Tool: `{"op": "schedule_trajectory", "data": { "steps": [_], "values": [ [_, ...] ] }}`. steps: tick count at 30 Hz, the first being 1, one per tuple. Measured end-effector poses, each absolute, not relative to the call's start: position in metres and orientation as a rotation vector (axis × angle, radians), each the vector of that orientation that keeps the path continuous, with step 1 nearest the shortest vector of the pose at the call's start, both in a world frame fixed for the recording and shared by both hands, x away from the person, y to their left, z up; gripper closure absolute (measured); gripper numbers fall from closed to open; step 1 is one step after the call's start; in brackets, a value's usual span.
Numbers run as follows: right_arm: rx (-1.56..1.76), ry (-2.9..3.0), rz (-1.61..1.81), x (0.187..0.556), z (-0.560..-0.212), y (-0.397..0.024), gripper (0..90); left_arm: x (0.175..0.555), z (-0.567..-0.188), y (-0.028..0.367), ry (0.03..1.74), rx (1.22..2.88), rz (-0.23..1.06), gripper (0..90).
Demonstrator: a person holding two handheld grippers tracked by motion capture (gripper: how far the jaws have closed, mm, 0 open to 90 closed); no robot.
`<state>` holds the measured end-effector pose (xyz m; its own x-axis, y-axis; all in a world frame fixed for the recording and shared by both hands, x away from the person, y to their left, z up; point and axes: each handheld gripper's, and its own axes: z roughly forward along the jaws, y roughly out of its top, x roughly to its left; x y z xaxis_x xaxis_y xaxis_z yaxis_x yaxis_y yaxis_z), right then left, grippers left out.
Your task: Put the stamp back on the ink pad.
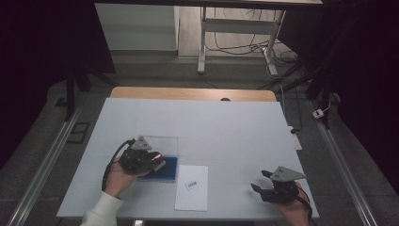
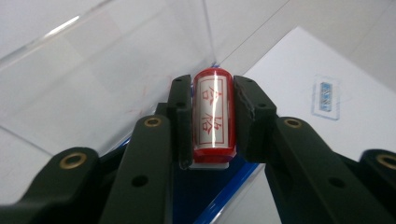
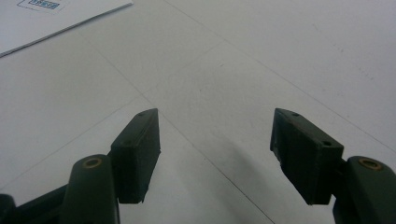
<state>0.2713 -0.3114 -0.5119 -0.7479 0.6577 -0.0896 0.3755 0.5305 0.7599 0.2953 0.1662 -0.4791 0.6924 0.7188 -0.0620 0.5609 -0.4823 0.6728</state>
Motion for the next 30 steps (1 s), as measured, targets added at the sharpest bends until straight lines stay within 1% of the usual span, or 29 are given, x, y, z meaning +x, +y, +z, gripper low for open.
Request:
{"op": "schedule_trajectory", "data": {
  "steps": [14, 21, 23, 25, 30],
  "values": [
    [0.853, 2.408, 1.055, 0.272, -0.512, -0.311, 33.0, 0.299, -0.489, 0.166, 0.994, 2.274, 0.279, 69.5],
    [0.852, 2.407, 1.058, 0.272, -0.512, -0.311, 33.0, 0.299, -0.490, 0.166, 1.000, 2.270, 0.274, 68.3],
    [0.852, 2.407, 1.054, 0.272, -0.512, -0.311, 33.0, 0.299, -0.490, 0.166, 0.998, 2.269, 0.272, 65.1],
    [0.853, 2.407, 1.054, 0.272, -0.512, -0.311, 33.0, 0.298, -0.490, 0.165, 0.993, 2.265, 0.286, 60.0],
    [0.850, 2.406, 1.057, 0.272, -0.512, -0.312, 33.0, 0.296, -0.484, 0.166, 0.990, 2.217, 0.327, 42.7]
  ]
}}
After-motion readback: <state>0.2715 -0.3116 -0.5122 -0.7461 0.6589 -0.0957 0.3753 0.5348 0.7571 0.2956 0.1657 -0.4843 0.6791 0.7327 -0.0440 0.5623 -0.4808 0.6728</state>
